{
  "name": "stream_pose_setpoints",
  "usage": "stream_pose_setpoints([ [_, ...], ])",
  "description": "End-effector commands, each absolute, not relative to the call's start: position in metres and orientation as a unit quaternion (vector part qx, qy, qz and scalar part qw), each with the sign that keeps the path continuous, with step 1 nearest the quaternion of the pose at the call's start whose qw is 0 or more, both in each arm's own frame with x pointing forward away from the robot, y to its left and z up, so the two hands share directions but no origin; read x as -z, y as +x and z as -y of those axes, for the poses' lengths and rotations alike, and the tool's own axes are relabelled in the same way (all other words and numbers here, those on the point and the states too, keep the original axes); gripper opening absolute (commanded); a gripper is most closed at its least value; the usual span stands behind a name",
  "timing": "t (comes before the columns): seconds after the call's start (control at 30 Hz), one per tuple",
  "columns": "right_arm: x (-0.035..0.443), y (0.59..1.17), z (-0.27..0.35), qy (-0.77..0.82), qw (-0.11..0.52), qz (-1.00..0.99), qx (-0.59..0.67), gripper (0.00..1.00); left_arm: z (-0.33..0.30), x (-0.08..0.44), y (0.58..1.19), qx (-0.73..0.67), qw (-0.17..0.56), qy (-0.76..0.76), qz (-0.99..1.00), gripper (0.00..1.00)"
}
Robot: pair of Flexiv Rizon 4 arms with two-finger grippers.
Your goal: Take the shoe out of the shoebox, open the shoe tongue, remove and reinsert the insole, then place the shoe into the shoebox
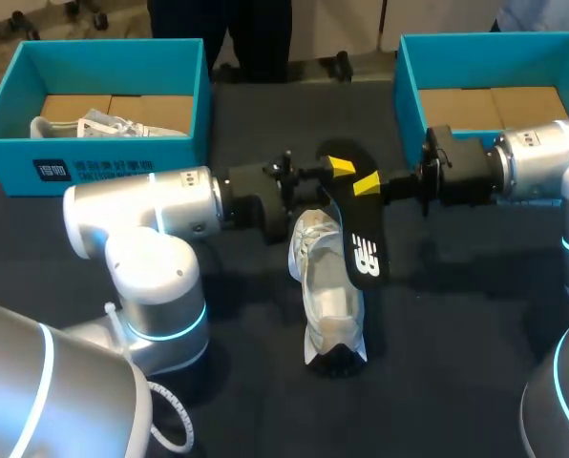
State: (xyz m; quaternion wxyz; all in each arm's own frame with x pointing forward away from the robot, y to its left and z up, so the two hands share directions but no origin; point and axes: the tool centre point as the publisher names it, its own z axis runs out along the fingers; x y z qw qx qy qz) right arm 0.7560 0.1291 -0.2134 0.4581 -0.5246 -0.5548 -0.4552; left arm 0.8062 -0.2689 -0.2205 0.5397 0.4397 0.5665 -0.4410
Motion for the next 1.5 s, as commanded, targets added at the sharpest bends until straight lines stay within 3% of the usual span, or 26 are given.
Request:
stream_pose_setpoints([
  [0.03, 0.2136, 0.7555, -0.1303, -0.525, 0.457, 0.555, 0.455, 0.0, 0.2719, 0.2195, 0.8062, 0.439, 0.541, 0.44, -0.567, 0.34],
  [0.23, 0.2136, 0.7555, -0.1303, -0.525, 0.457, 0.555, 0.455, 0.0, 0.2714, 0.2193, 0.8064, 0.438, 0.543, 0.438, -0.567, 0.33],
  [0.4, 0.2136, 0.7555, -0.1303, -0.525, 0.457, 0.555, 0.455, 0.0, 0.2714, 0.2195, 0.8072, 0.436, 0.545, 0.436, -0.569, 0.22],
  [0.7, 0.2136, 0.7555, -0.1303, -0.525, 0.457, 0.555, 0.455, 0.0, 0.2688, 0.2201, 0.8069, 0.446, 0.547, 0.434, -0.559, 0.23],
  [1.0, 0.2136, 0.7555, -0.1303, -0.525, 0.457, 0.555, 0.455, 0.0, 0.2686, 0.2162, 0.8027, 0.445, 0.554, 0.436, -0.552, 0.06],
  [1.4, 0.2136, 0.7551, -0.1303, -0.518, 0.459, 0.556, 0.46, 0.0, 0.2736, 0.2155, 0.7997, 0.435, 0.558, 0.446, -0.547, 0.0],
  [1.43, 0.2132, 0.7542, -0.1301, -0.511, 0.459, 0.56, 0.463, 0.09, 0.2736, 0.2155, 0.7997, 0.435, 0.558, 0.446, -0.547, 0.0],
  [1.47, 0.2125, 0.7534, -0.1301, -0.508, 0.456, 0.565, 0.464, 0.32, 0.2736, 0.2155, 0.7996, 0.435, 0.558, 0.447, -0.547, 0.0],
  [1.5, 0.2115, 0.7524, -0.1296, -0.504, 0.453, 0.571, 0.464, 0.84, 0.2727, 0.2153, 0.7991, 0.435, 0.558, 0.447, -0.547, 0.0],
])
